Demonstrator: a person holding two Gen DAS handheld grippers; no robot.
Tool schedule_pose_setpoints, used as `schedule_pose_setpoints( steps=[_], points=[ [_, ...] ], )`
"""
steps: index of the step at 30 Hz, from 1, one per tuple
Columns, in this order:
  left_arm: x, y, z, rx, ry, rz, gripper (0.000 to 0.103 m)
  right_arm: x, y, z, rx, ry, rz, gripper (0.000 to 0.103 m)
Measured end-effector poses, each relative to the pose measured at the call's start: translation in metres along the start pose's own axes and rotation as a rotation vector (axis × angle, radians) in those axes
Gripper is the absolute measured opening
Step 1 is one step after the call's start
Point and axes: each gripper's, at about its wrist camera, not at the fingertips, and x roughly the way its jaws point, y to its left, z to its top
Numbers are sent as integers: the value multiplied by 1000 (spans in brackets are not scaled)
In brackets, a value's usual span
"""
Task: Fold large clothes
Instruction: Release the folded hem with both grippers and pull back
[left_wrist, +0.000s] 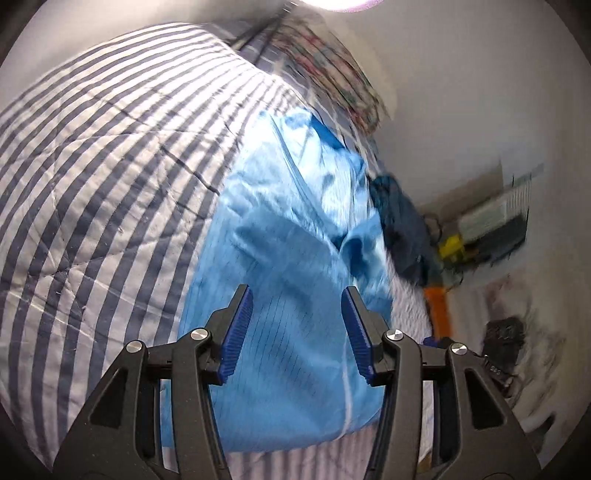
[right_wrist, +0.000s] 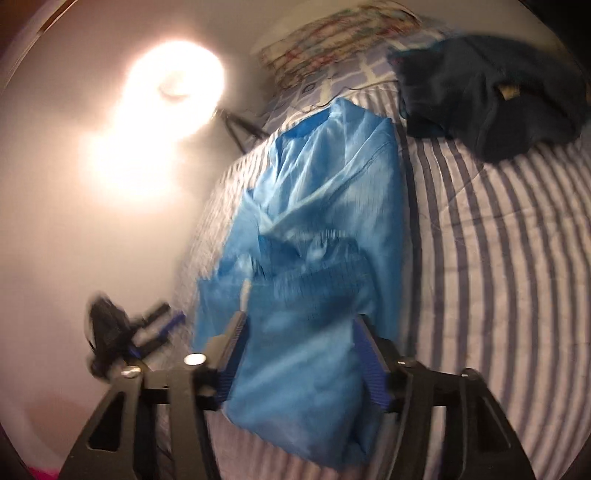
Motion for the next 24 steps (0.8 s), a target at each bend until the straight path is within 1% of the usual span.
schedule_pose_setpoints(
  steps=[1, 4, 5, 6, 7, 8, 9, 10, 11, 13, 15, 17, 19, 21, 23, 24],
  points=[
    [5, -3, -3, 36, 18, 4, 50, -1, 7, -10, -43, 8, -25, 51],
    [23, -10, -8, 83, 62, 24, 50, 4, 23, -40, -145, 33, -104, 47],
    [28, -11, -9, 92, 71, 32, 50, 10, 26, -51, -174, 43, -156, 47],
    [35, -13, -9, 104, 77, 47, 50, 14, 25, -58, -181, 51, -181, 46],
    [43, -15, -8, 131, 81, 71, 50, 18, 22, -65, -176, 61, -183, 43],
    [47, -17, -8, 148, 85, 86, 50, 21, 18, -67, -166, 69, -184, 38],
    [53, -19, -8, 172, 88, 107, 50, 24, 14, -72, -152, 79, -195, 36],
    [64, -21, -6, 207, 92, 142, 50, 27, 11, -77, -143, 91, -219, 35],
    [69, -21, -5, 219, 93, 161, 50, 30, 7, -81, -139, 105, -244, 35],
    [88, -17, -2, 224, 111, 186, 50, 35, 1, -90, -129, 134, -254, 35],
    [96, -15, -1, 242, 102, 184, 50, 36, -1, -97, -136, 148, -260, 35],
    [99, -18, -1, 265, 111, 193, 50, 36, 3, -95, -159, 166, -272, 35],
    [94, -17, 4, 238, 123, 171, 50, 31, 8, -91, -187, 168, -282, 35],
    [81, -17, 9, 204, 119, 125, 50, 20, 19, -85, -239, 139, -300, 35],
    [66, -19, 17, 208, 99, 111, 50, 6, 29, -76, -297, 71, -319, 35],
    [59, -21, 21, 222, 87, 111, 50, 0, 32, -71, -315, 37, -322, 40]
  ],
)
